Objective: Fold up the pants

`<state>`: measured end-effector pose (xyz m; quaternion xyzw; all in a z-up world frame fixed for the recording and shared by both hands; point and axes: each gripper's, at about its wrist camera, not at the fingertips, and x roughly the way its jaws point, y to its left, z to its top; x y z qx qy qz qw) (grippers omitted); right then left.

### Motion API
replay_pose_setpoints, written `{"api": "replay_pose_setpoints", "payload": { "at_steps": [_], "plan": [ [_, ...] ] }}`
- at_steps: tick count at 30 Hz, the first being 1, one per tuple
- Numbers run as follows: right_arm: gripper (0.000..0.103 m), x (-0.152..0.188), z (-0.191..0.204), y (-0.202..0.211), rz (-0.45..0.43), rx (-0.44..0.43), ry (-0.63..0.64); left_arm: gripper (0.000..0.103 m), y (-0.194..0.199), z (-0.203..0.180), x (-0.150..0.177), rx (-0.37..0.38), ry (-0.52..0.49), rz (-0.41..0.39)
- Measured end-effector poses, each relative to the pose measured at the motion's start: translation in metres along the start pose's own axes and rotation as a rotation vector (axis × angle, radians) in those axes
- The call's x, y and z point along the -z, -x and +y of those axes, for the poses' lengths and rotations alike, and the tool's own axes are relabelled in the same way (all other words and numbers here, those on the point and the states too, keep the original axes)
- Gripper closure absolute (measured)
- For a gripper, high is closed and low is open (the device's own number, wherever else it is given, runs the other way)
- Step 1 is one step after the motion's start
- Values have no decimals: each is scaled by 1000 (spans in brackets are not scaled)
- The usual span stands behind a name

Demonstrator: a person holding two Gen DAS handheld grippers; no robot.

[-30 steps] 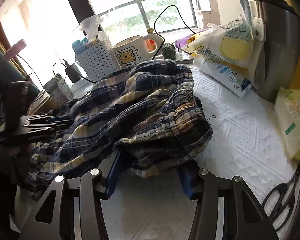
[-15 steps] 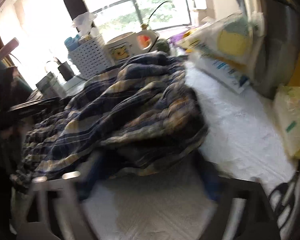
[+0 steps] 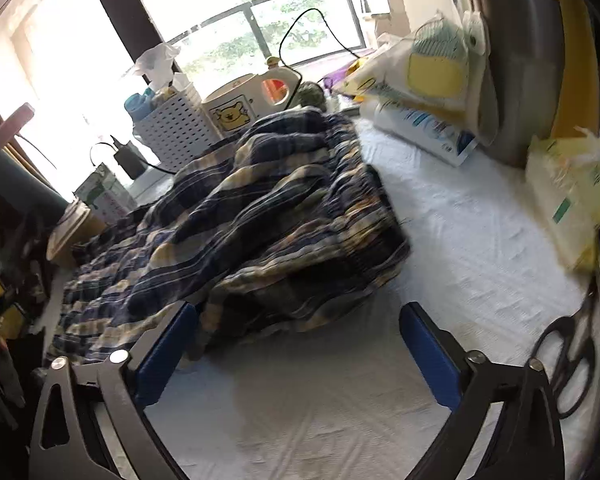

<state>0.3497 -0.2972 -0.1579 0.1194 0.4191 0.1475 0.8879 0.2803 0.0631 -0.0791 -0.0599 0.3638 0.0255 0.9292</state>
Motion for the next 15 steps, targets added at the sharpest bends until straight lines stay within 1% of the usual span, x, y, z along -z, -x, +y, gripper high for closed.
{"api": "replay_pose_setpoints", "payload": {
  "at_steps": [2, 3, 5, 10, 15],
  "plan": [
    [12, 0, -1, -4, 3, -19, -27, 43, 8, 7, 8, -9, 16, -1],
    [18, -1, -3, -7, 6, -21, -42, 42, 11, 9, 11, -13, 22, -4],
    [23, -5, -6, -10, 5, -22, -65, 41, 18, 17, 18, -23, 41, -11],
    [24, -17, -14, -19, -7, -52, -141, 41, 25, 33, 29, -35, 95, -16],
    [24, -27, -24, -24, -26, -75, -244, 41, 22, 50, 36, -40, 141, -9]
  ]
}}
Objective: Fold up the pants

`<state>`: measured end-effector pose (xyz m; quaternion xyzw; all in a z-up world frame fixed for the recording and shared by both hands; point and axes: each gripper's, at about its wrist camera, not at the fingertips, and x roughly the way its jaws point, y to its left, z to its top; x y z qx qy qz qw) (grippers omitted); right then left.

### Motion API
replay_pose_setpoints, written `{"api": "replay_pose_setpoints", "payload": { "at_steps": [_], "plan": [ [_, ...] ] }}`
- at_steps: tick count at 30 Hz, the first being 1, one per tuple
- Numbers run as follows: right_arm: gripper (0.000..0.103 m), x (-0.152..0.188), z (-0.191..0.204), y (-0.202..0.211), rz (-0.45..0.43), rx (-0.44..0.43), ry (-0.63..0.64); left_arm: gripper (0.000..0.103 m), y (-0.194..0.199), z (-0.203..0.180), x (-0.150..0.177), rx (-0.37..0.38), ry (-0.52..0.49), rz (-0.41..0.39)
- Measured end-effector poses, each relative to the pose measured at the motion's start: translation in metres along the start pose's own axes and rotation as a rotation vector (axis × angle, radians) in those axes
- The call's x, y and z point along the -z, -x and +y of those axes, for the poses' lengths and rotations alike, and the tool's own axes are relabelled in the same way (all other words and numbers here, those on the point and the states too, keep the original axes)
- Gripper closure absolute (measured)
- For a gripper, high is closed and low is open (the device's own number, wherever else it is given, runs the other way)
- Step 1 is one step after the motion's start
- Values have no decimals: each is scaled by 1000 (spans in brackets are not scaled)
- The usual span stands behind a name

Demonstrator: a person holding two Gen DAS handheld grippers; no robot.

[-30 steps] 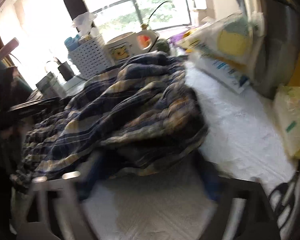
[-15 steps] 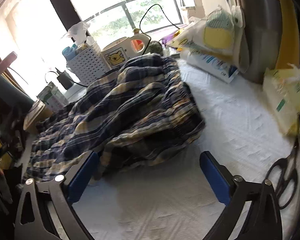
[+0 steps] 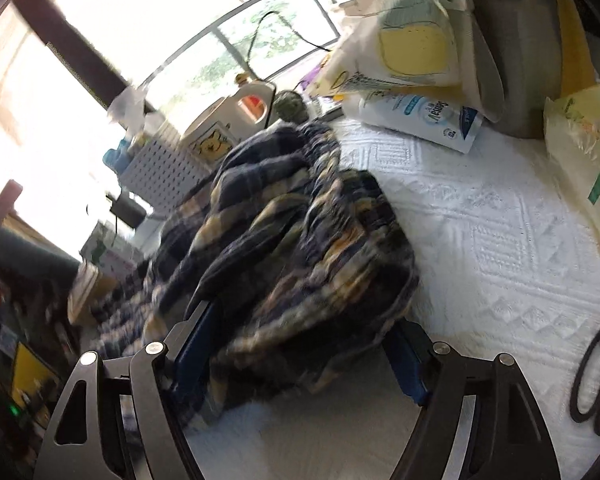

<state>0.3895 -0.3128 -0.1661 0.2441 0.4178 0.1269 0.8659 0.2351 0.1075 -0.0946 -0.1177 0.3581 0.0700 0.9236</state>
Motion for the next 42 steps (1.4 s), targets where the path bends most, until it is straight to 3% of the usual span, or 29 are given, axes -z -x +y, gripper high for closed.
{"api": "replay_pose_setpoints", "payload": {
  "at_steps": [9, 10, 12, 14, 18, 27, 33, 42],
  "plan": [
    [24, -11, 16, -18, -17, 49, -4, 41, -5, 22, 0, 16, 36, -5],
    [29, -12, 18, -20, -17, 50, 3, 41, -5, 23, 0, 15, 38, -6],
    [62, -12, 25, -26, -12, 71, 24, 41, -6, 27, 0, 14, 40, -5],
    [75, -11, 32, -30, -11, 91, 58, 41, -6, 32, 0, 12, 46, -5],
    [84, -10, 46, -27, -37, 132, 129, 41, -7, 38, 1, 9, 51, -1],
    [89, -15, 83, 4, -131, 161, 257, 41, 0, 44, 4, 26, 43, -7],
    [89, -15, 134, 24, -191, 130, 355, 41, -1, 45, -3, 42, -34, -7],
    [89, 7, 217, 23, -202, 59, 496, 41, 4, 59, -3, 82, -20, -12]
  ]
}}
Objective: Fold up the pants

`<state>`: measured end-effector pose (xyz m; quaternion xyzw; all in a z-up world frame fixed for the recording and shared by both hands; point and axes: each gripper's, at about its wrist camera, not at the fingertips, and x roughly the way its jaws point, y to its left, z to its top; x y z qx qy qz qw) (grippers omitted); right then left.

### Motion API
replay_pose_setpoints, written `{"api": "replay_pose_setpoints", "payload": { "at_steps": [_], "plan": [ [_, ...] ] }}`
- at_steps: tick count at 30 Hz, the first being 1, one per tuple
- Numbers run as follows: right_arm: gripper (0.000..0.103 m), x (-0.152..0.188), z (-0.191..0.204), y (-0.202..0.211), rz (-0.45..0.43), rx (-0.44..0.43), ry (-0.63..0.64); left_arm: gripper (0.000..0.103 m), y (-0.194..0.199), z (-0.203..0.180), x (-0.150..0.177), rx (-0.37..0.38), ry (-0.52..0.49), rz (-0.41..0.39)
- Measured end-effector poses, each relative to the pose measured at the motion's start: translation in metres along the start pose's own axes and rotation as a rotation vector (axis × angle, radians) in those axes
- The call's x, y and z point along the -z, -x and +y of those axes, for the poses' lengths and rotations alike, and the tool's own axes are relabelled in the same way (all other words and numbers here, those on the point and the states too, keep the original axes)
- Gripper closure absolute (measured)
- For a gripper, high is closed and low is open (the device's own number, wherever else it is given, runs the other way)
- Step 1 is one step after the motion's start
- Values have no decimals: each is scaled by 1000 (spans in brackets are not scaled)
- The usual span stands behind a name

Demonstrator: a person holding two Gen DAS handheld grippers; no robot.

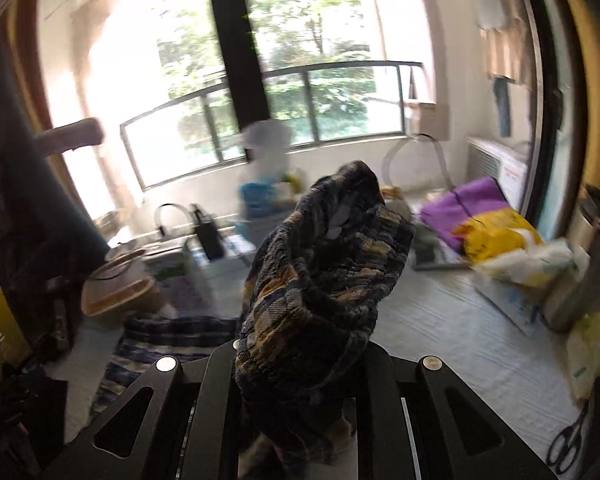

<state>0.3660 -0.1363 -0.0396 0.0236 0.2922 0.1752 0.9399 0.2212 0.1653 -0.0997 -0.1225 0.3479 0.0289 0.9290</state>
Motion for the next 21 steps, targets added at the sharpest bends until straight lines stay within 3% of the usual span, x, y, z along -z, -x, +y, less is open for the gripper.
{"api": "replay_pose_setpoints", "payload": {
  "at_steps": [8, 15, 21],
  "plan": [
    [89, 9, 78, -37, 66, -108, 102, 41, 10, 24, 5, 2, 32, -4],
    [89, 41, 141, -79, 180, -172, 191, 41, 16, 40, 10, -9, 49, 2],
    [89, 68, 187, -92, 246, -204, 298, 41, 22, 47, 15, -19, 63, 0]
  ]
}}
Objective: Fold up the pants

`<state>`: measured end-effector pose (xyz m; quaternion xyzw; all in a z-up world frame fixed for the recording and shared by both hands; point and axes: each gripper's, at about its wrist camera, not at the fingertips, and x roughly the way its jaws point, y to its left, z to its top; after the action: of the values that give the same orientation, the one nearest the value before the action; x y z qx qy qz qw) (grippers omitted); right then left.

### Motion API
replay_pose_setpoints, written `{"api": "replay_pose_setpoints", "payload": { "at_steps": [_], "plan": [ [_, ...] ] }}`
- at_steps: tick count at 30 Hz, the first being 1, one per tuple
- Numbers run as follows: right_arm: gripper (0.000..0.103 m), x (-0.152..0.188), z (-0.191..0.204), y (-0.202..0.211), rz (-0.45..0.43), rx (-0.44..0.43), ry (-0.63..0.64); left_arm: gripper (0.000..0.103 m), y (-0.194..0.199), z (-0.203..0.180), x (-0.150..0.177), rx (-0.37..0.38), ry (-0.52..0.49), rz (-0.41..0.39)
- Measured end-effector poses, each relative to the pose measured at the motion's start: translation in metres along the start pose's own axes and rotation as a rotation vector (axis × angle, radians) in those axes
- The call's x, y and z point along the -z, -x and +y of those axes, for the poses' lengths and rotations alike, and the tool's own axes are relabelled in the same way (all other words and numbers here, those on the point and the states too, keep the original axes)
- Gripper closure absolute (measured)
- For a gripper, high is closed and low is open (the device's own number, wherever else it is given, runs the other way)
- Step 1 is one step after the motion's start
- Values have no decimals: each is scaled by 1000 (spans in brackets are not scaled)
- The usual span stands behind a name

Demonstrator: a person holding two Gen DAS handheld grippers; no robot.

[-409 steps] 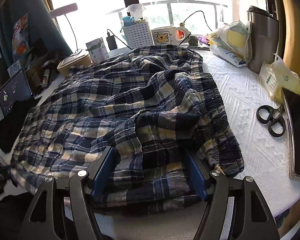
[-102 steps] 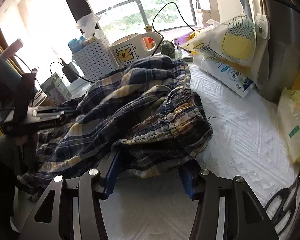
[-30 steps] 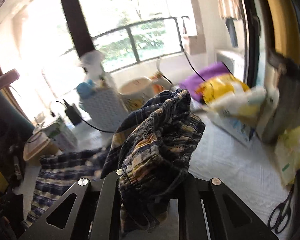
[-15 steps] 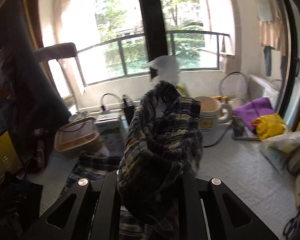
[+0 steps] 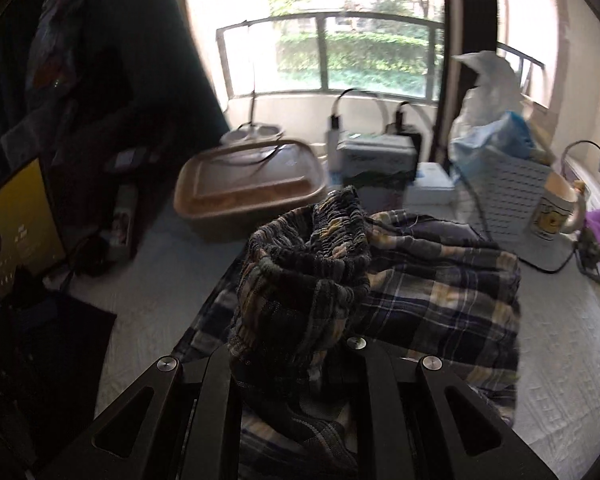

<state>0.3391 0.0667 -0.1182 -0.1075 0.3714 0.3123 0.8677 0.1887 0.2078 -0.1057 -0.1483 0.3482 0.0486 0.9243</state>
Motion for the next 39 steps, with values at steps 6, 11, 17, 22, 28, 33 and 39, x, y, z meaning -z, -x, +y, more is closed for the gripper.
{"api": "replay_pose_setpoints", "payload": {
  "at_steps": [6, 11, 17, 22, 28, 33, 39],
  "plan": [
    [88, 14, 25, -17, 58, -19, 49, 41, 1, 1, 2, -16, 8, 5],
    [41, 30, 41, -15, 89, -125, 101, 41, 4, -2, 0, -35, 3, 2],
    [25, 51, 60, 4, 84, -229, 173, 41, 5, -7, -7, -63, -1, -3],
    [25, 53, 34, 39, 30, -292, 121, 41, 0, -23, -14, -57, -23, 2],
    [25, 47, -17, 83, -94, -248, 76, 41, -26, -66, -22, 23, -104, 49],
    [25, 43, -73, 76, -114, -119, 16, 41, -65, -102, -27, 95, -205, 120],
    [44, 26, -128, 49, -97, -45, -6, 41, -107, -111, -40, 73, -256, 146]
  ]
}}
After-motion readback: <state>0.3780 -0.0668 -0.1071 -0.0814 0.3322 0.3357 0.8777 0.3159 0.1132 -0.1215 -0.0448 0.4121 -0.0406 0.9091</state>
